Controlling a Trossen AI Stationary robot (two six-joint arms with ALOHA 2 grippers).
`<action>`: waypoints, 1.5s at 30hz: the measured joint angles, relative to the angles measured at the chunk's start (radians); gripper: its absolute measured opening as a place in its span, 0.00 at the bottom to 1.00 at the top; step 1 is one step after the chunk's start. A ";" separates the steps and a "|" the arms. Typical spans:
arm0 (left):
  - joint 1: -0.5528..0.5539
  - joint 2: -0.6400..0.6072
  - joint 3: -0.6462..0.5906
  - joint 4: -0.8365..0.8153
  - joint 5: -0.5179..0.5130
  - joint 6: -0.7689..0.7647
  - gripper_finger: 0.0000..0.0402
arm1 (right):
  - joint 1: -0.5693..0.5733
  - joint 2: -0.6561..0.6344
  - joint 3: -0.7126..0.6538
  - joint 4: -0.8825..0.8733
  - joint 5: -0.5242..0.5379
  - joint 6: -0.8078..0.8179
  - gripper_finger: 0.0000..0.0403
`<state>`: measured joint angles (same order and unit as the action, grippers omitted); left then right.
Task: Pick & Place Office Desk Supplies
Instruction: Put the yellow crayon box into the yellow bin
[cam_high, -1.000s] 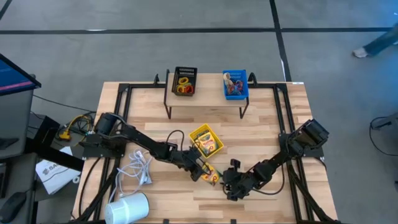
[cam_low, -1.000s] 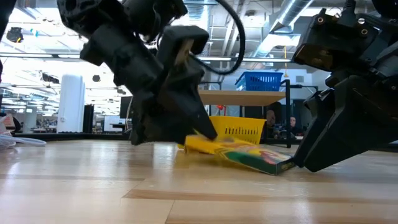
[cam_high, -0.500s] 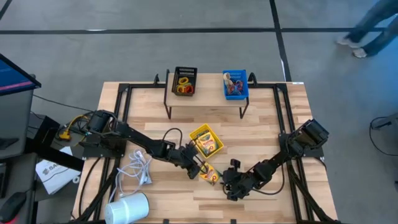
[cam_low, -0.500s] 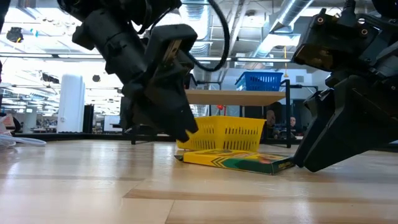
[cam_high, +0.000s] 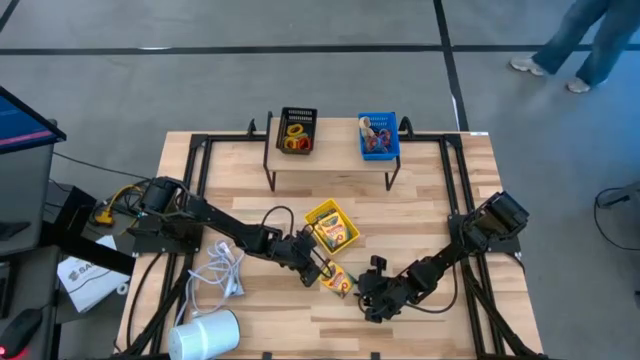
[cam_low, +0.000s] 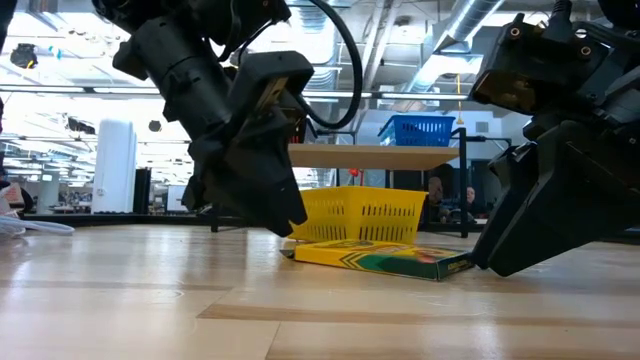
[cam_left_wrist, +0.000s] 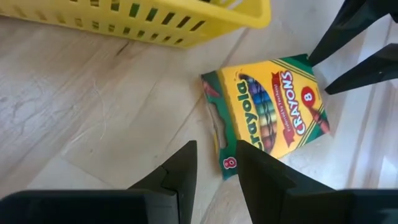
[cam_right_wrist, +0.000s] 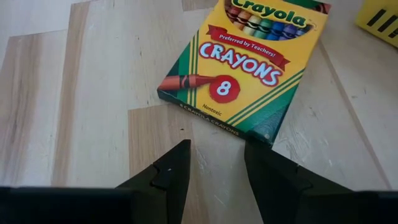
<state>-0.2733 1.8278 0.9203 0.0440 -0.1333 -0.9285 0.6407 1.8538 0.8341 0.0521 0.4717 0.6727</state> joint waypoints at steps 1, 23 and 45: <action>0.000 0.000 0.000 0.000 0.001 -0.008 0.26 | 0.000 0.000 0.000 0.000 0.000 0.000 0.37; -0.001 0.015 -0.054 0.116 0.095 -0.080 0.26 | 0.001 0.000 0.000 0.000 -0.004 0.000 0.37; -0.013 0.015 -0.145 0.286 0.106 -0.150 0.26 | 0.000 -0.001 0.000 0.001 -0.005 0.000 0.37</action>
<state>-0.2867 1.8431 0.7757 0.3302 -0.0277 -1.0788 0.6411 1.8530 0.8341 0.0533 0.4664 0.6724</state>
